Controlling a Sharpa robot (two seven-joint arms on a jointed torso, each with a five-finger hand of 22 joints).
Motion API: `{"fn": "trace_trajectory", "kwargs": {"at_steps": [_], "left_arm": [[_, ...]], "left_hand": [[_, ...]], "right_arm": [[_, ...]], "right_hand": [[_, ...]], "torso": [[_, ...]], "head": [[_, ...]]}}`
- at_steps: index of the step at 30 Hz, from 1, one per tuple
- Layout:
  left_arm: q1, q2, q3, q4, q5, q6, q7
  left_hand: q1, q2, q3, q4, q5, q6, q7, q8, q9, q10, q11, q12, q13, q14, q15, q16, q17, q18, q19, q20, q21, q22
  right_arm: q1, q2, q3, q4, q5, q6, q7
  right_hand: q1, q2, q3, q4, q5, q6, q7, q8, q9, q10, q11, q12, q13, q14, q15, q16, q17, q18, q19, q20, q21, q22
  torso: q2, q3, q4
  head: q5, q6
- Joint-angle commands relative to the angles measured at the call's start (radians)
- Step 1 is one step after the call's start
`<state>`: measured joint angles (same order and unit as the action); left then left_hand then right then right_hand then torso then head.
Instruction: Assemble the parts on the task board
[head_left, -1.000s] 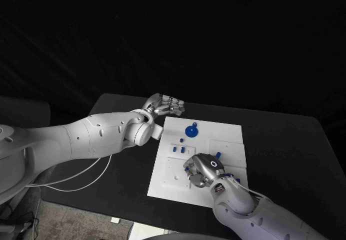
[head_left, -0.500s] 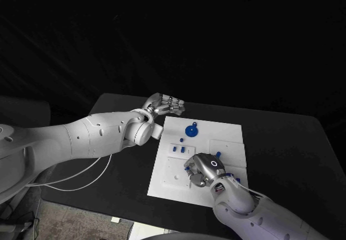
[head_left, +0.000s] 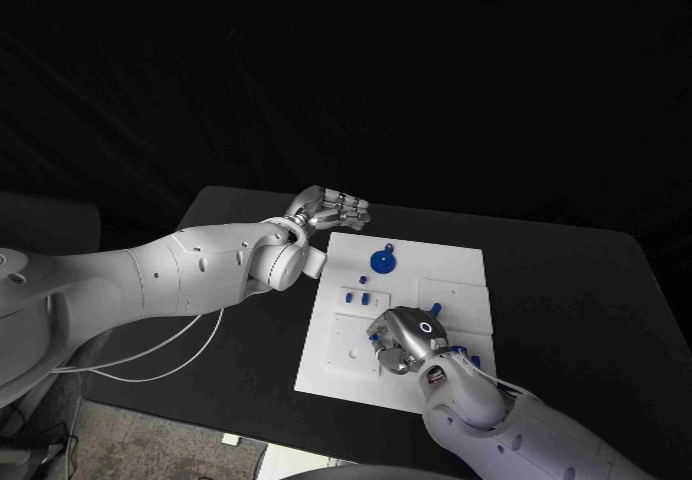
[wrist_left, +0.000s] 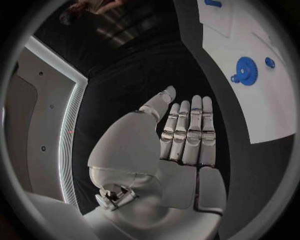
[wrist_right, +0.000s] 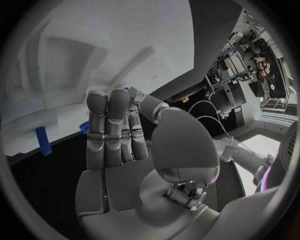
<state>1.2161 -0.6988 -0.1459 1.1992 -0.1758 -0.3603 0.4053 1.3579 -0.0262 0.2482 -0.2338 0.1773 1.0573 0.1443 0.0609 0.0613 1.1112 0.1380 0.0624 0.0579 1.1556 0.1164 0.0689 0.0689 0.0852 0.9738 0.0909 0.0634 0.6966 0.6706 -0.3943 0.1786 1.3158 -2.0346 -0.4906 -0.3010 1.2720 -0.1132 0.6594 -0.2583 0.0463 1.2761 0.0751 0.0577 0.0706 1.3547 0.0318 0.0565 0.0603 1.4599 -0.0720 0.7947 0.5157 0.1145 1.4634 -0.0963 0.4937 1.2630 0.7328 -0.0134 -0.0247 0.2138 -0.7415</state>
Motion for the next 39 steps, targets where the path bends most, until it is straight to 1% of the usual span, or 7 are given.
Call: {"fn": "trace_trajectory", "kwargs": {"at_steps": [1, 7, 18, 28, 32, 35, 39], "left_arm": [[0.0, 0.003, 0.001, 0.001, -0.004, 0.014, 0.007], [0.0, 0.003, 0.001, 0.001, -0.004, 0.016, 0.006], [0.0, 0.006, 0.001, 0.001, -0.004, 0.021, 0.003], [0.0, 0.007, 0.001, 0.001, -0.004, 0.027, -0.003], [0.0, 0.006, 0.001, 0.001, -0.004, 0.029, -0.005], [0.0, 0.005, 0.001, 0.001, -0.002, 0.03, -0.006], [0.0, 0.004, 0.001, 0.001, 0.001, 0.03, -0.007]], "left_hand": [[0.002, 0.004, -0.001, 0.003, 0.006, -0.008, 0.001, 0.003, 0.001, -0.007, -0.003, -0.002, 0.0, -0.006, 0.002, -0.006, 0.0, 0.008, 0.002, 0.006, 0.006, -0.001], [0.001, 0.005, -0.003, 0.005, 0.006, -0.009, 0.002, 0.003, 0.001, -0.008, -0.003, -0.002, 0.0, -0.008, 0.003, -0.006, 0.0, 0.008, 0.003, 0.007, 0.006, -0.004], [0.001, 0.006, -0.004, 0.006, 0.005, -0.01, 0.002, 0.003, 0.001, -0.009, -0.002, -0.002, 0.0, -0.01, 0.004, -0.006, 0.0, 0.009, 0.004, 0.007, 0.006, -0.007], [0.003, 0.006, -0.004, 0.006, 0.007, -0.011, 0.002, 0.003, 0.001, -0.011, -0.002, -0.002, 0.0, -0.011, 0.004, -0.006, 0.0, 0.009, 0.003, 0.007, 0.006, -0.008], [0.003, 0.006, -0.004, 0.006, 0.007, -0.011, 0.002, 0.003, 0.001, -0.011, -0.002, -0.002, 0.0, -0.011, 0.004, -0.006, 0.0, 0.009, 0.003, 0.007, 0.006, -0.008], [0.002, 0.005, -0.005, 0.006, 0.006, -0.012, 0.002, 0.003, 0.001, -0.013, -0.001, -0.002, 0.0, -0.013, 0.005, -0.006, 0.0, 0.01, 0.003, 0.008, 0.006, -0.011], [0.002, 0.005, -0.006, 0.008, 0.006, -0.014, 0.003, 0.003, 0.001, -0.013, -0.001, -0.002, 0.0, -0.013, 0.005, -0.006, 0.0, 0.011, 0.004, 0.009, 0.005, -0.014]], "right_arm": [[-0.002, 0.003, -0.003, 0.0, -0.018, 0.037, -0.015], [-0.002, 0.005, -0.005, 0.003, -0.02, 0.047, -0.02], [0.001, 0.022, -0.006, 0.0, -0.023, 0.063, -0.043], [0.005, 0.03, -0.007, -0.007, -0.014, 0.083, -0.055], [0.006, 0.031, -0.007, -0.008, 0.001, 0.094, -0.049], [0.007, 0.03, -0.007, -0.006, 0.015, 0.095, -0.044], [0.007, 0.029, -0.007, -0.004, 0.028, 0.084, -0.038]], "right_hand": [[0.006, 0.008, 0.007, -0.001, 0.002, 0.005, 0.001, 0.006, 0.001, 0.013, -0.01, 0.003, 0.002, -0.005, -0.002, 0.006, -0.001, 0.009, 0.012, 0.0, -0.004, 0.001], [0.006, 0.008, 0.007, -0.001, 0.002, 0.005, 0.001, 0.006, 0.001, 0.013, -0.01, 0.003, 0.002, -0.005, -0.002, 0.006, -0.001, 0.009, 0.012, 0.0, -0.004, 0.001], [0.003, 0.008, 0.01, 0.002, 0.002, 0.002, 0.002, 0.006, 0.0, 0.01, -0.009, 0.003, 0.001, -0.007, -0.001, 0.004, -0.004, 0.007, 0.013, 0.001, -0.025, 0.013], [-0.002, -0.002, 0.009, 0.012, 0.002, -0.011, 0.006, 0.005, -0.002, -0.007, -0.005, 0.003, 0.001, -0.008, 0.002, -0.002, -0.008, 0.005, 0.013, 0.003, -0.055, 0.014], [-0.012, -0.02, -0.003, 0.021, 0.007, -0.043, 0.015, 0.005, -0.005, -0.045, 0.006, 0.003, 0.0, -0.012, 0.011, -0.006, -0.012, 0.008, 0.008, 0.012, -0.087, 0.006], [-0.019, -0.037, -0.004, 0.023, 0.018, -0.063, 0.022, 0.005, -0.006, -0.098, 0.022, 0.002, -0.001, -0.021, 0.021, -0.017, -0.023, 0.013, -0.006, 0.021, -0.158, -0.015], [-0.028, -0.061, -0.004, 0.026, 0.042, -0.076, 0.027, 0.005, -0.007, -0.164, 0.039, 0.002, -0.002, -0.018, 0.029, -0.02, -0.032, 0.019, -0.004, 0.029, -0.179, -0.023]], "torso": [[0.0, -0.0004, 0.0001], [0.0, 0.0003, -0.0008], [0.0, -0.0004, -0.0005], [0.0, 0.0001, -0.0005], [0.0, 0.0005, -0.0004], [0.0, 0.0011, -0.0004], [0.0, 0.0011, -0.0008]], "head": [[0.0, 0.001], [0.001, -0.001], [0.001, -0.001], [0.0, -0.001], [0.0, -0.001], [0.0, -0.001], [0.001, -0.001]]}}
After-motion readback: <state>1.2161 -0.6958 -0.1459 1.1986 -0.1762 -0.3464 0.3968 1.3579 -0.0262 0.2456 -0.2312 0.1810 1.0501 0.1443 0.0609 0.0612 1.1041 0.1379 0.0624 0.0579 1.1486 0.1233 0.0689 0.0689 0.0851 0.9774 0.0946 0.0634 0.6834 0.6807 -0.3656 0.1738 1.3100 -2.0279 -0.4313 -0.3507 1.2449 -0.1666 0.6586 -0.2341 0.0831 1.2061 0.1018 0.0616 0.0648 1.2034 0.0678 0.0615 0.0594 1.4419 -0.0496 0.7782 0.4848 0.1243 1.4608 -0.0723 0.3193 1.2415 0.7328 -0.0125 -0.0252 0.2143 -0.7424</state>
